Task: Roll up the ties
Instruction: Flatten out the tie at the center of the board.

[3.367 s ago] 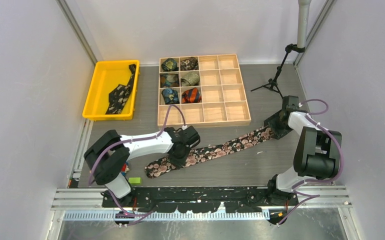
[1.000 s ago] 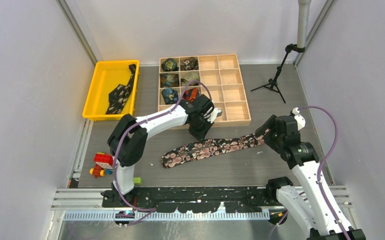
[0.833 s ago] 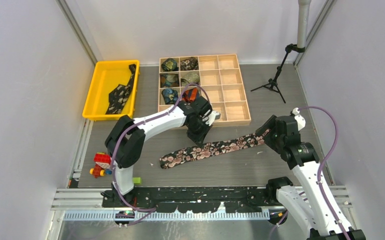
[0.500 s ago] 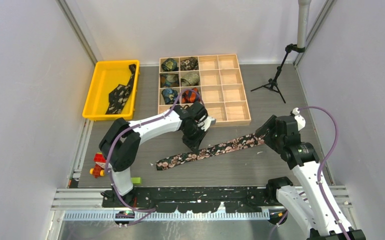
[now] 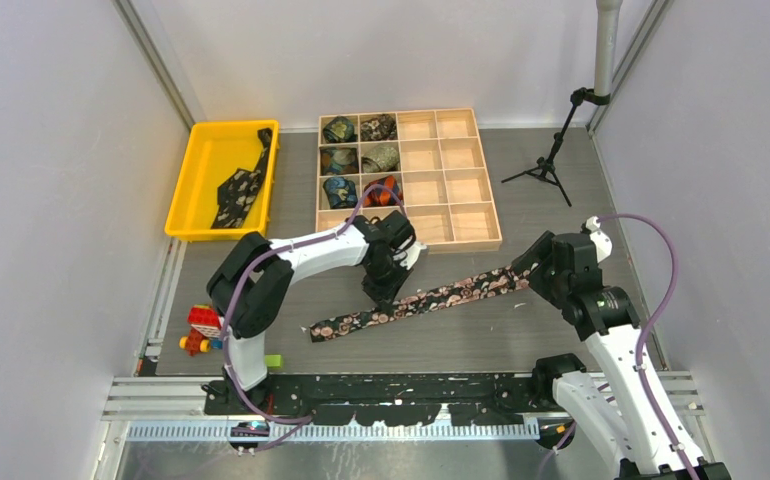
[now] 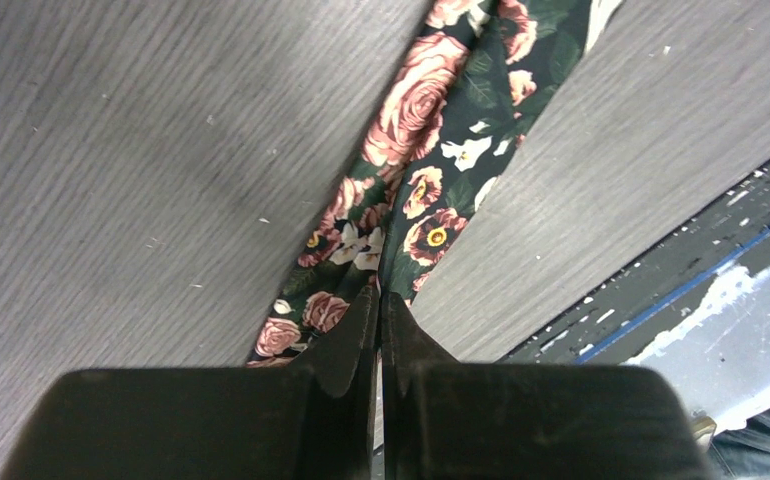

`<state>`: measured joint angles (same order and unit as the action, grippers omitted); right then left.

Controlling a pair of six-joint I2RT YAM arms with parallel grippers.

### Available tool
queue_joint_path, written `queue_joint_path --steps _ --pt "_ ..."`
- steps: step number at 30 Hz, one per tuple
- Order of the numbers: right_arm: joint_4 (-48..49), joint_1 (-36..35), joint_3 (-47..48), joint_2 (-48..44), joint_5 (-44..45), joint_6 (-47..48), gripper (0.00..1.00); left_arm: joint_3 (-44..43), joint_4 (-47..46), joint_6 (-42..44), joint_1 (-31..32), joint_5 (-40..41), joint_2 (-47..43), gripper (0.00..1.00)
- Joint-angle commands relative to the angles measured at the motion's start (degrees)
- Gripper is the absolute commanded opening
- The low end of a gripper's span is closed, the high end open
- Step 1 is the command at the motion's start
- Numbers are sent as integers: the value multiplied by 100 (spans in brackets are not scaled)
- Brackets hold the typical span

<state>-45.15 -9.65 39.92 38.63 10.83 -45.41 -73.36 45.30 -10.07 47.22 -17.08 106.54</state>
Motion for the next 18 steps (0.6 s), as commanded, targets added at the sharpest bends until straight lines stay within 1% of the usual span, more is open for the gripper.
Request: queue_joint_path --steps 1,12,18 --pt "63 -31 40 -74 7 -22 79 19 -194 22 -19 244 67 3" --pt "120 -28 -42 -80 -70 -49 79 62 -306 -41 -20 565 58 4" --pt "180 -26 -53 -2 -138 -48 79 109 -345 -57 -21 539 67 4"
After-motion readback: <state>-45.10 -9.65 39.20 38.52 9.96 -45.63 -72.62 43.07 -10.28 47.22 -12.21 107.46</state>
